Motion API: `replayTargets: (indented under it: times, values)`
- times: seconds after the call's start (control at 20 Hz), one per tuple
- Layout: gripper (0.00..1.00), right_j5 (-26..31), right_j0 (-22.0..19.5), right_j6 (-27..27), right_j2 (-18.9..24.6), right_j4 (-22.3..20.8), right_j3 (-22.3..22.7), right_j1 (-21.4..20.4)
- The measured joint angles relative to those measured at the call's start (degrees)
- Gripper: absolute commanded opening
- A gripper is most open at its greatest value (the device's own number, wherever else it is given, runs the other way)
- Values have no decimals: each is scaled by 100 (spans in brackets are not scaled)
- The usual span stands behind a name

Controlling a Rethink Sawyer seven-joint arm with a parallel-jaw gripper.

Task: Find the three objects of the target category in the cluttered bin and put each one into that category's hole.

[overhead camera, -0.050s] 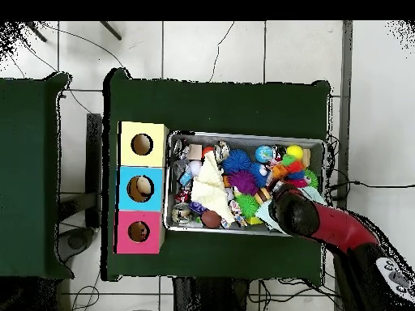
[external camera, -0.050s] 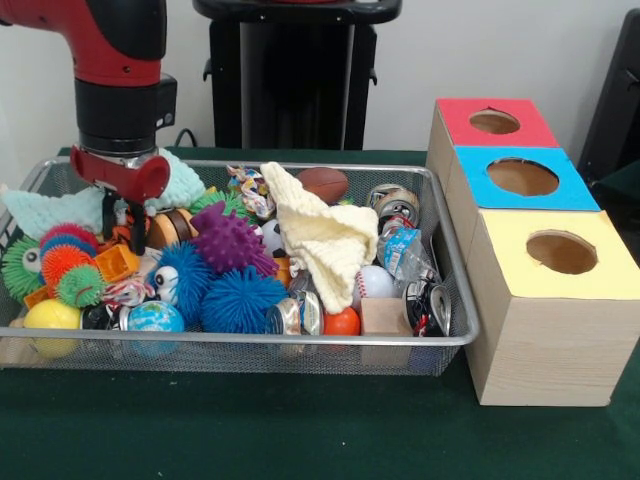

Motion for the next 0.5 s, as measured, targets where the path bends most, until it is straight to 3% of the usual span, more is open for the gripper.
replayTargets:
  times: [0.5]
  values:
    - [0,17,111,0,3,-46,128,-368]
